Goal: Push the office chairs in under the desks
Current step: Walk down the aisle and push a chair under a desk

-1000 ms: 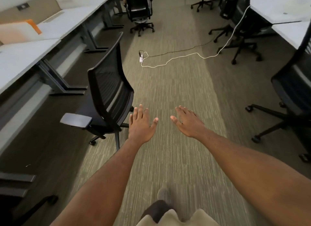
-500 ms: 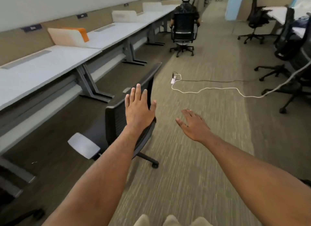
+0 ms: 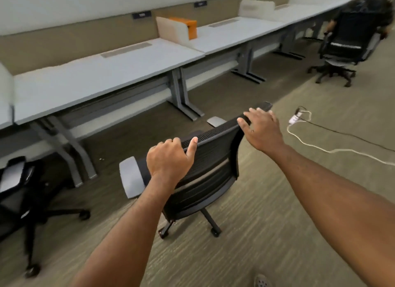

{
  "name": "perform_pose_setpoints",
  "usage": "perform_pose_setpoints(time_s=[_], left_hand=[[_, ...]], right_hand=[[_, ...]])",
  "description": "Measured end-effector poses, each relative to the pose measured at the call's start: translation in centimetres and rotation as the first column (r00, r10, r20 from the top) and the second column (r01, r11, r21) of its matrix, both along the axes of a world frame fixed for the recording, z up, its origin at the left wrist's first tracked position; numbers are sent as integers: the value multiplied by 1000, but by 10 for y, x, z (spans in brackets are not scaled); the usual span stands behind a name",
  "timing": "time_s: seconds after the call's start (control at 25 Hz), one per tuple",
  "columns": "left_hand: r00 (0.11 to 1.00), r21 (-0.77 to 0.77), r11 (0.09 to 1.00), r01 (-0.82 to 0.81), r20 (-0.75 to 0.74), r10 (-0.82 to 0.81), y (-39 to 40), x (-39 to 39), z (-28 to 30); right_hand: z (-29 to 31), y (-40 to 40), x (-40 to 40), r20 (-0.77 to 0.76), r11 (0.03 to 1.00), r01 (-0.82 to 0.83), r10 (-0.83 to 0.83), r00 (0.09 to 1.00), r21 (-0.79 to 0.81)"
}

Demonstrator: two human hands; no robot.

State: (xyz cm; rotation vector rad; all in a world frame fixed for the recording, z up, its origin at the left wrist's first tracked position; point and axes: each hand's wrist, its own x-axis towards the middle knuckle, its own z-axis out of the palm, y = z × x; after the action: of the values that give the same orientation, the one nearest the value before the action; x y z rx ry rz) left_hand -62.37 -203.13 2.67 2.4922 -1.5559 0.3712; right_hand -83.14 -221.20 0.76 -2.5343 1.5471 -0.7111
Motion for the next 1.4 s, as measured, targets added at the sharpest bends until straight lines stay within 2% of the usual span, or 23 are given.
perform_pose_setpoints(time_s=[0.08, 0.2, 0.36, 0.52, 0.68, 0.88, 1.08, 1.24, 1.4], left_hand=[[995, 14, 995, -99, 25, 98, -10, 1, 0], [961, 0, 961, -275, 29, 275, -30, 3, -1], [932, 1, 932, -363, 1, 363, -44, 28, -1], [917, -44, 916, -399, -11, 399, -63, 63, -4], [901, -62, 901, -429, 42, 431, -90, 117, -4], [899, -133, 899, -418, 83, 430, -144, 200, -14], [875, -177, 861, -477, -3, 484, -203, 273, -29], [846, -233, 814, -532, -184, 500, -259, 327, -31], [840, -206, 820, -534, -240, 486, -324, 390, -28]], right_hand=[[0, -40, 4, 20, 995, -96, 96, 995, 2], [15, -93, 18, -31, 961, -276, 276, 961, -7], [24, -117, 32, -183, 923, -385, 379, 907, 1], [31, -146, 58, -218, 887, -459, 458, 862, 49], [31, -182, 98, -247, 882, -460, 471, 847, 106], [23, -240, 158, -149, 885, -421, 452, 880, 199], [17, -290, 226, -88, 888, -410, 434, 897, 209], [17, -340, 279, -57, 894, -389, 410, 910, 221], [12, -397, 336, -13, 897, -366, 381, 924, 249]])
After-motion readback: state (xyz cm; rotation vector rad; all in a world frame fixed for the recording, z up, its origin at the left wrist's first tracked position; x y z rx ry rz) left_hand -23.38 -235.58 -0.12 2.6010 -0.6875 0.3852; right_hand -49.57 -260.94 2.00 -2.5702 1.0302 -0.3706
